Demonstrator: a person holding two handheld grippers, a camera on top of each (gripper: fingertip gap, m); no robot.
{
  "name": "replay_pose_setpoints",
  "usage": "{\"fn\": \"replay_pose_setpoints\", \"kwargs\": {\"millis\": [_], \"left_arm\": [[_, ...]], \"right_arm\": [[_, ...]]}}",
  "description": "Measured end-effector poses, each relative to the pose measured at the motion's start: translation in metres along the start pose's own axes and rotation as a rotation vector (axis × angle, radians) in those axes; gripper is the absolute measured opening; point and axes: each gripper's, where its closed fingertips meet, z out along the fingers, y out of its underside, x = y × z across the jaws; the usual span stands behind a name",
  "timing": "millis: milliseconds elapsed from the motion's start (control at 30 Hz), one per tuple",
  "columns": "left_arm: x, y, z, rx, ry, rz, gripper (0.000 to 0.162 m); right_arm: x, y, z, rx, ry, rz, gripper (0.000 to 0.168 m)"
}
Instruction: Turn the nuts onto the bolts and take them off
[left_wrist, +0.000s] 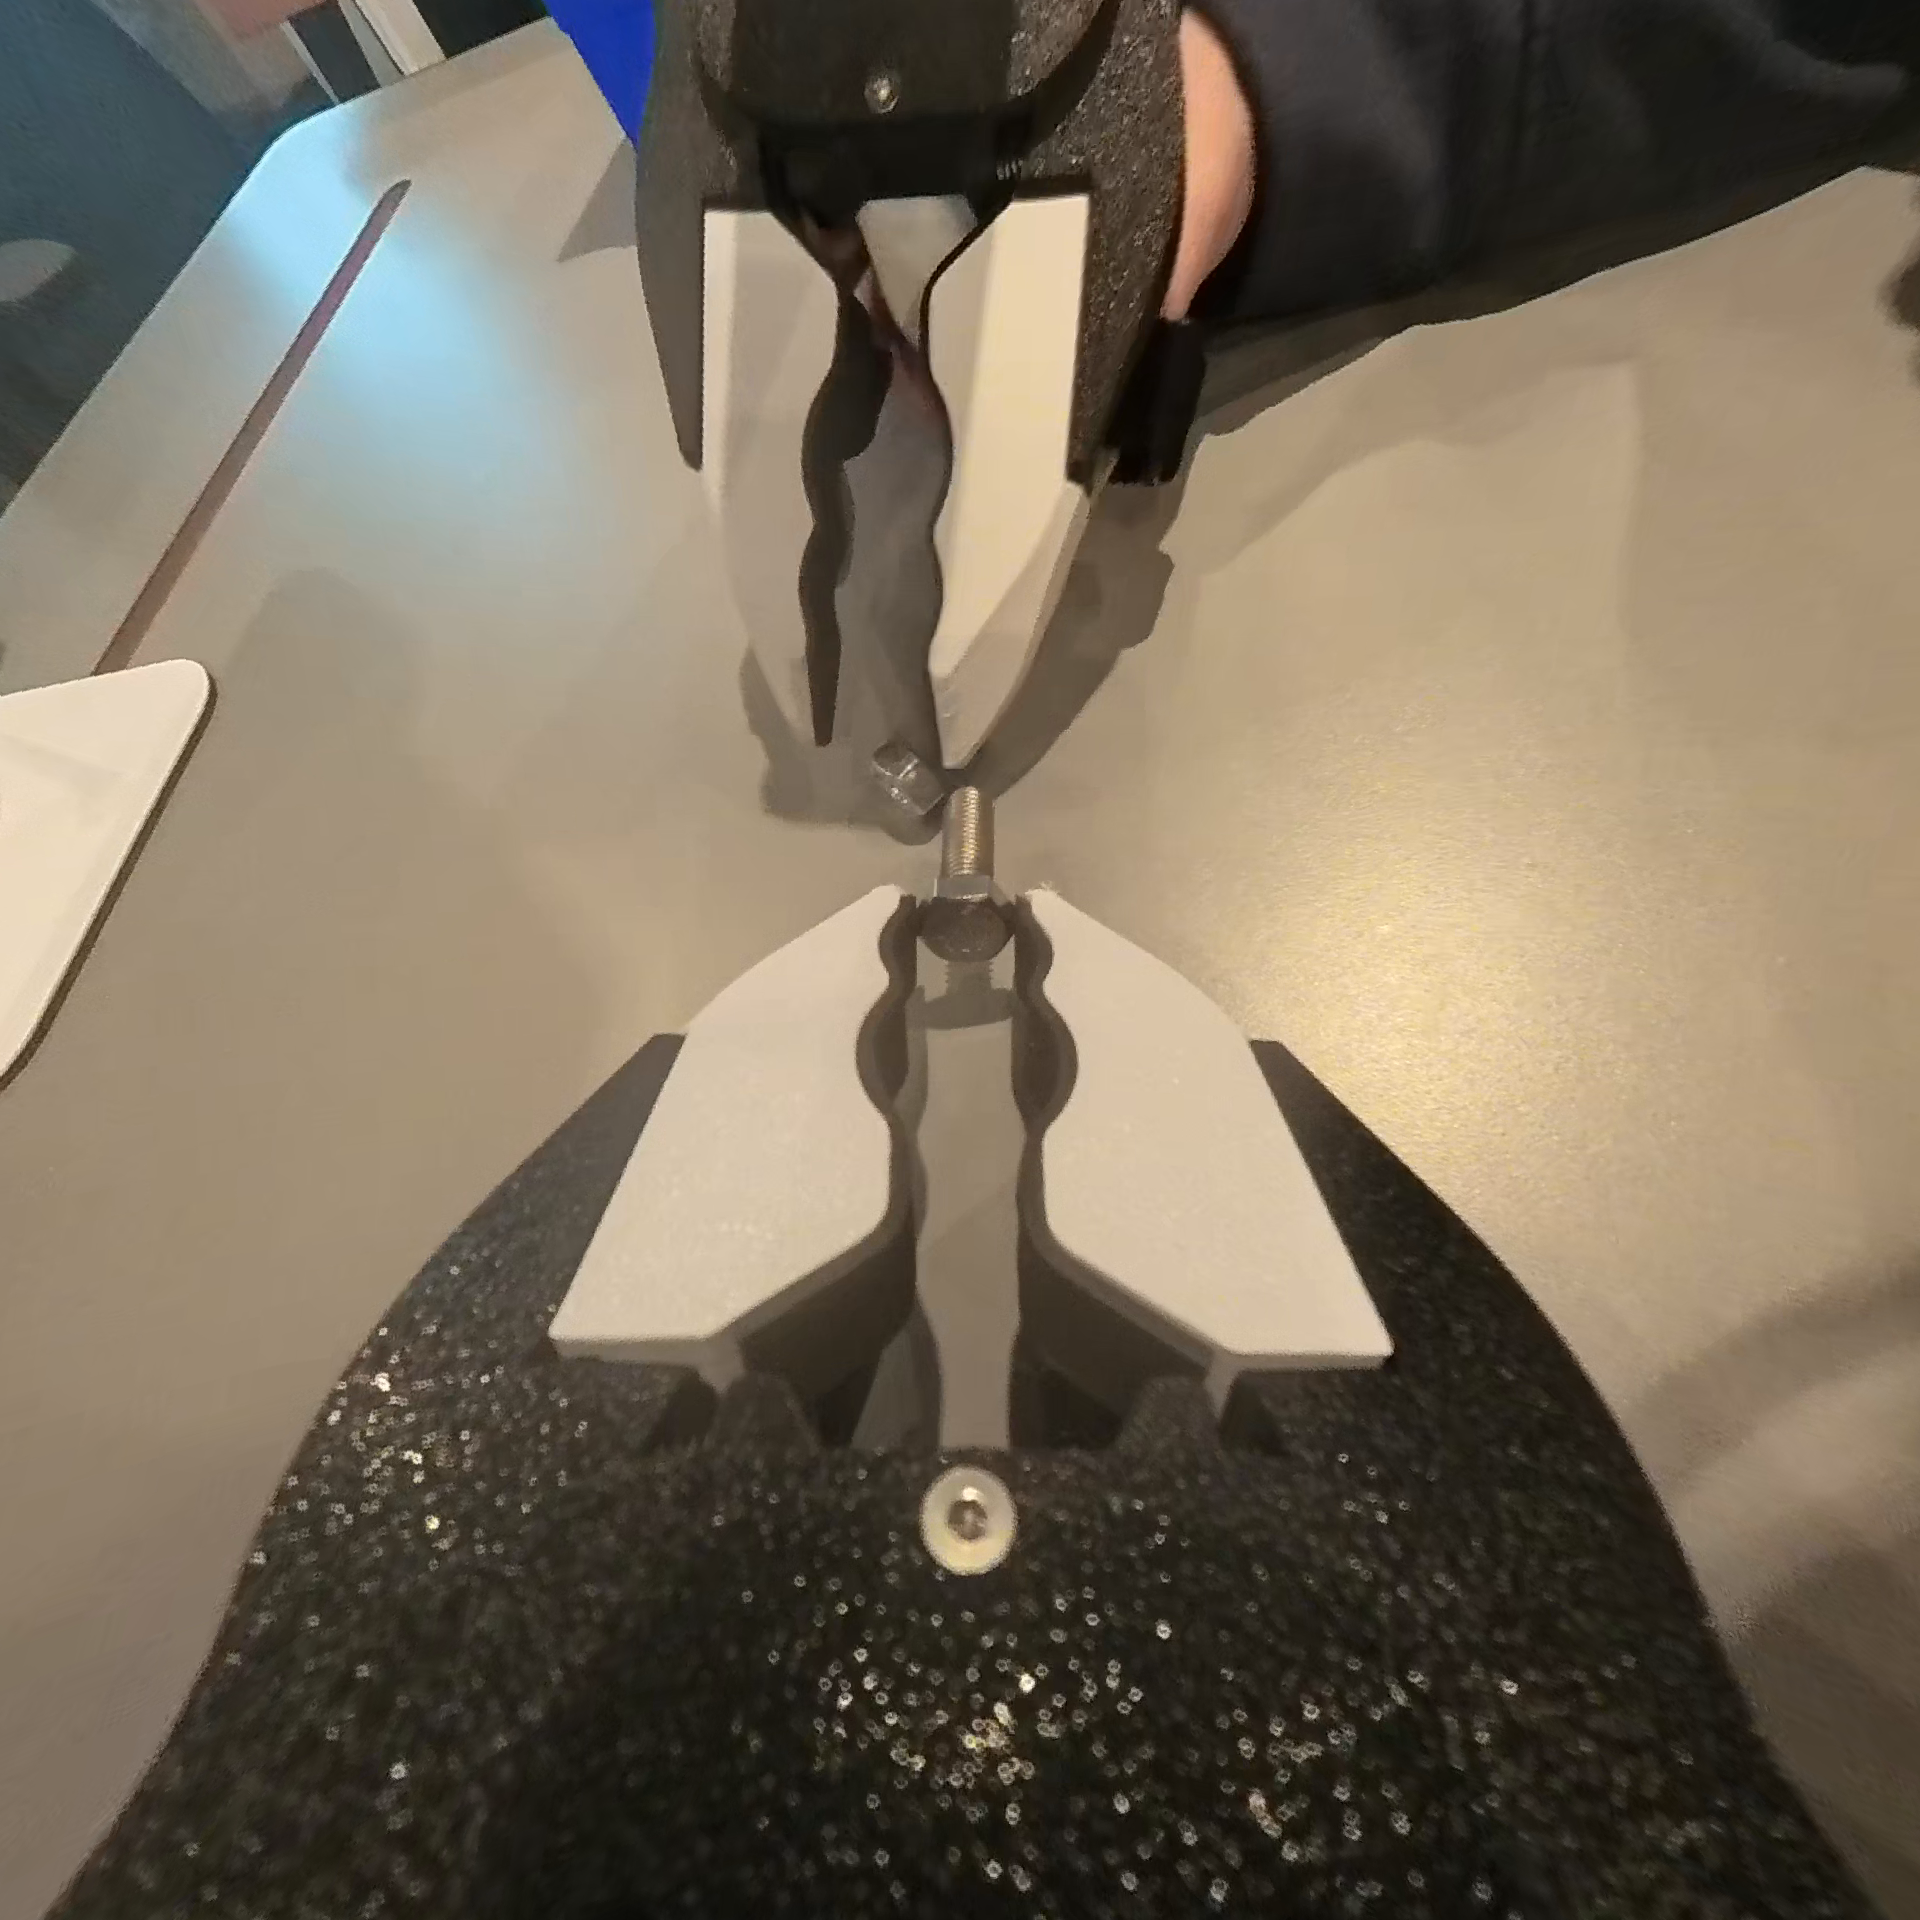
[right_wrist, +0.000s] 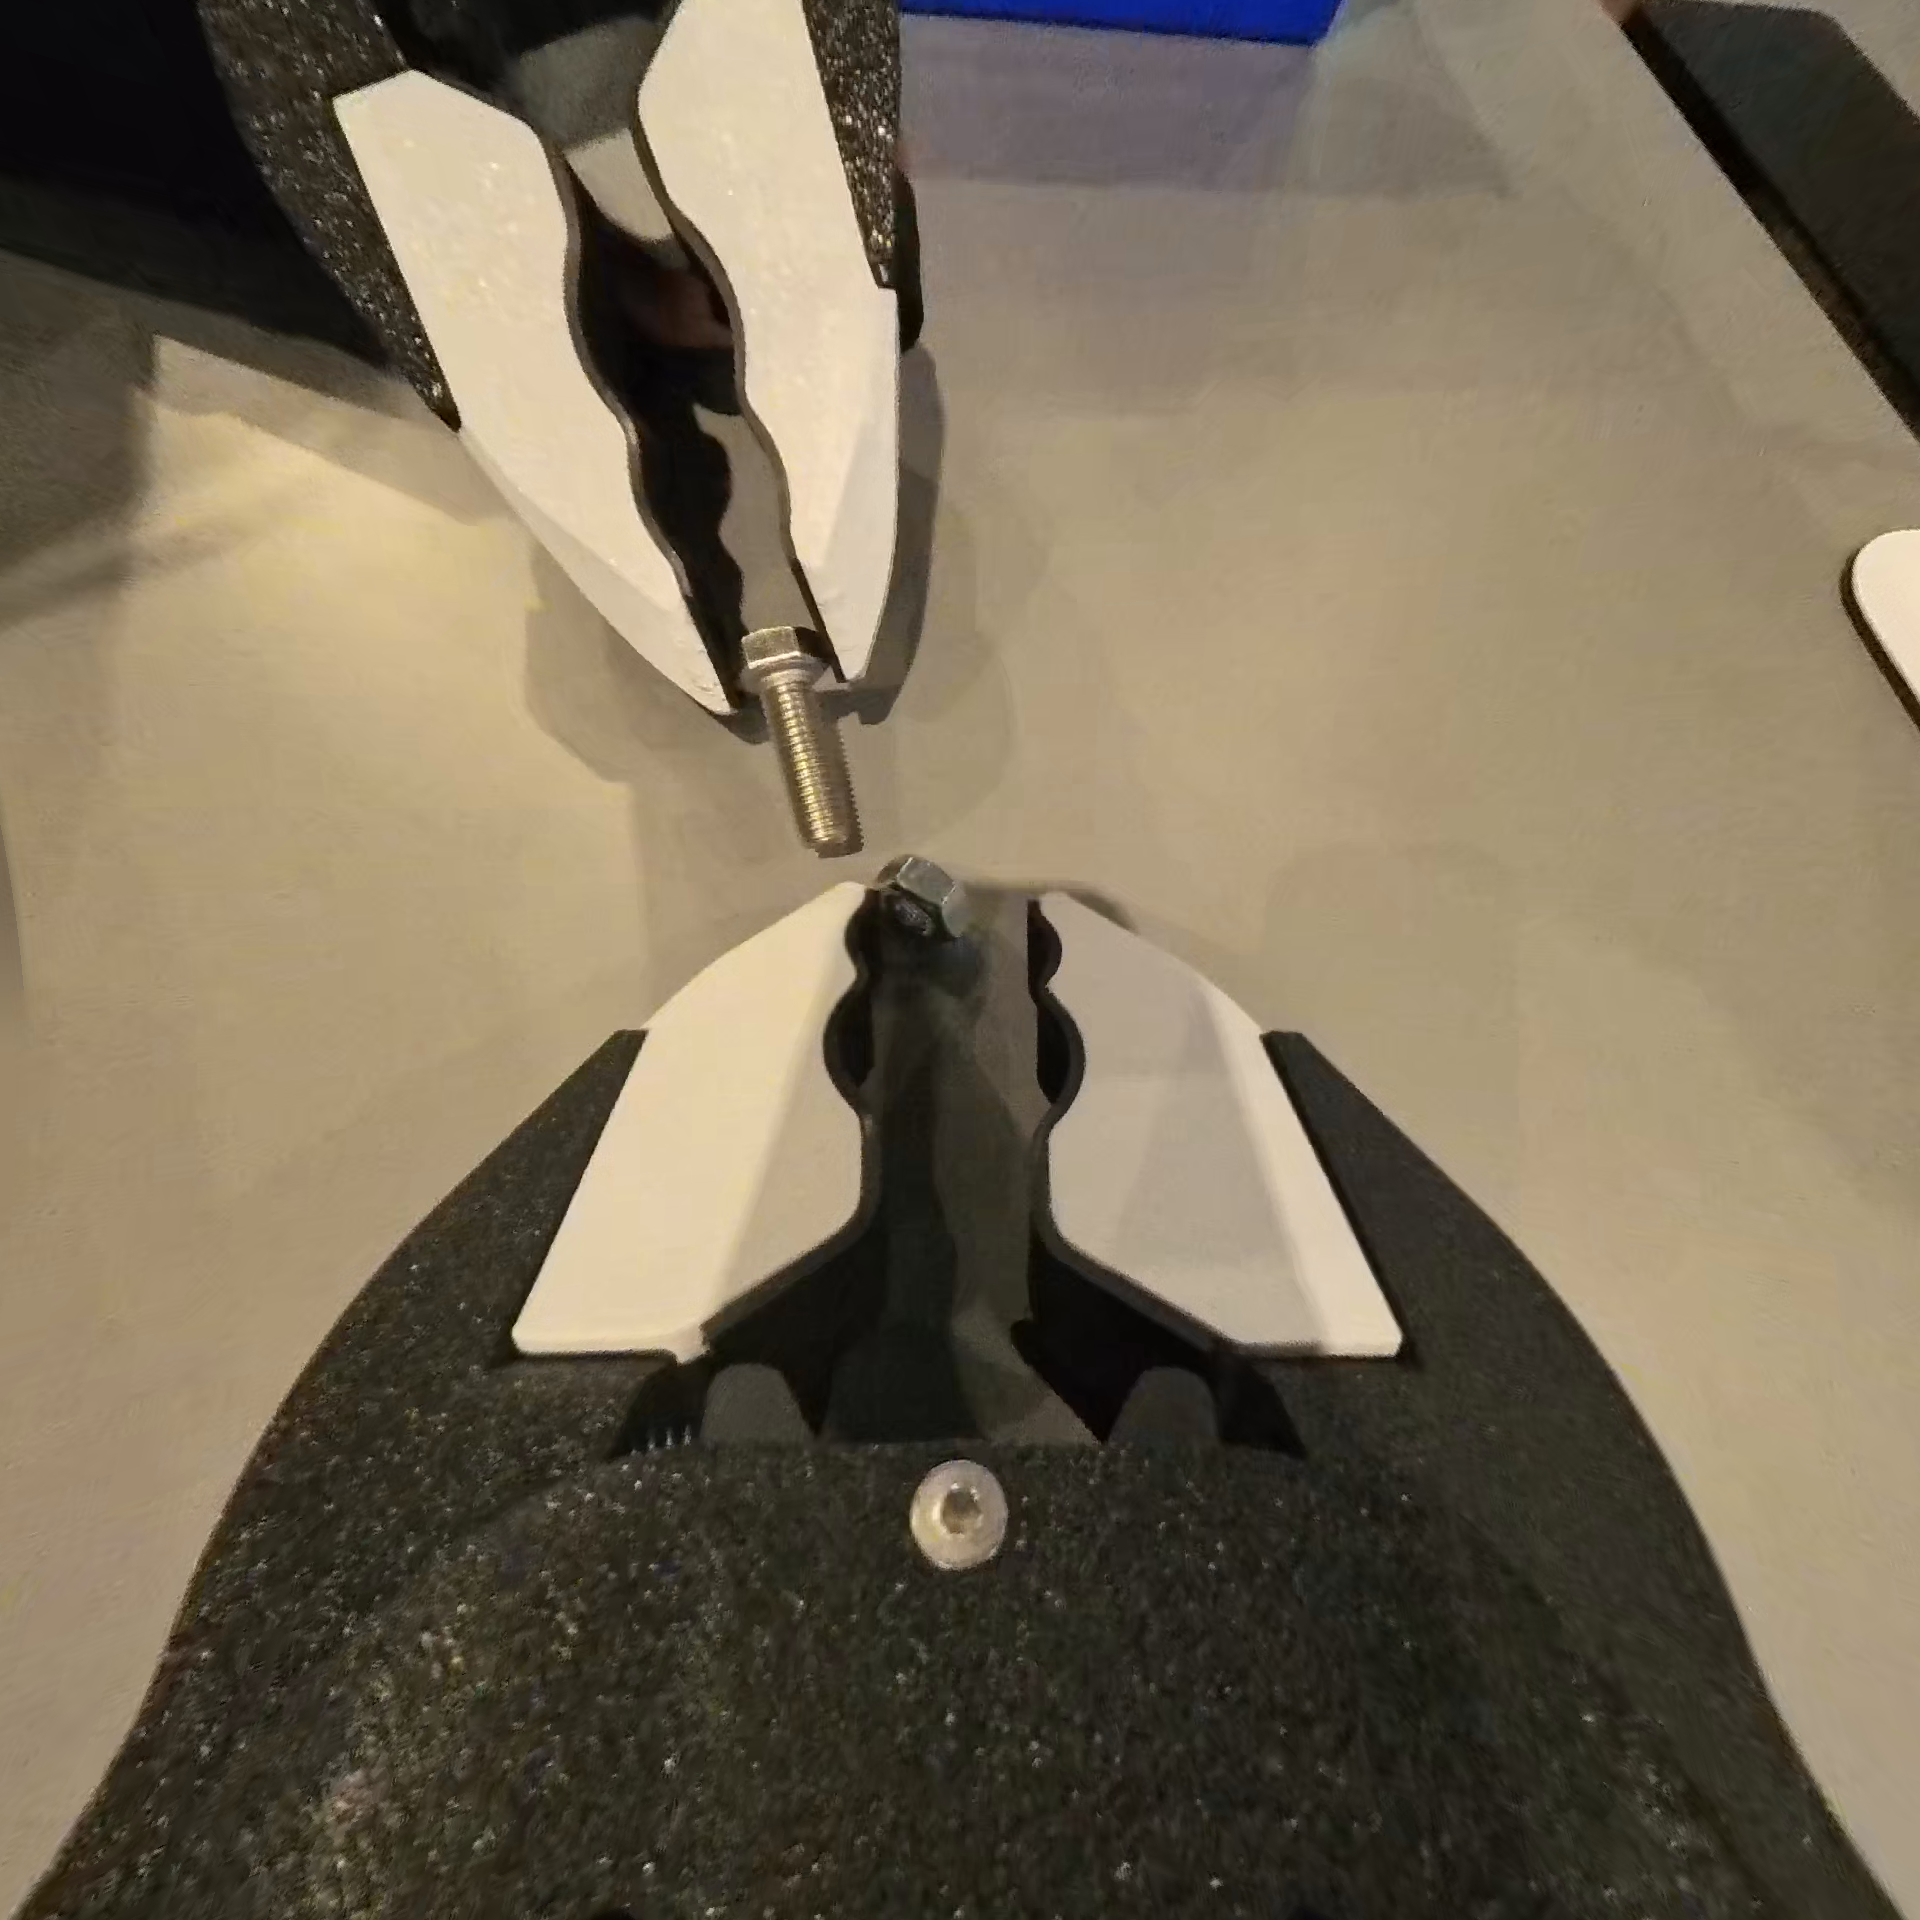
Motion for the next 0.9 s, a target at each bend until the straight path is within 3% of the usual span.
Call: {"fn": "replay_pose_setpoints", "kwargs": {"millis": [33, 400, 533, 900], "left_arm": [[0.000, 0.000, 0.000, 0.000, 0.001, -0.001, 0.017], [0.000, 0.000, 0.000, -0.002, 0.007, -0.004, 0.017], [0.000, 0.000, 0.000, -0.002, 0.009, -0.006, 0.017], [0.001, 0.000, -0.001, 0.001, 0.003, 0.003, 0.017]], "right_arm": [[0.000, 0.000, 0.000, 0.000, -0.002, -0.001, 0.026], [-0.009, -0.002, 0.005, -0.008, -0.074, -0.002, 0.034], [-0.013, -0.003, 0.005, -0.008, -0.102, -0.010, 0.017], [-0.003, -0.003, -0.003, 0.012, 0.031, -0.065, 0.008]]}}
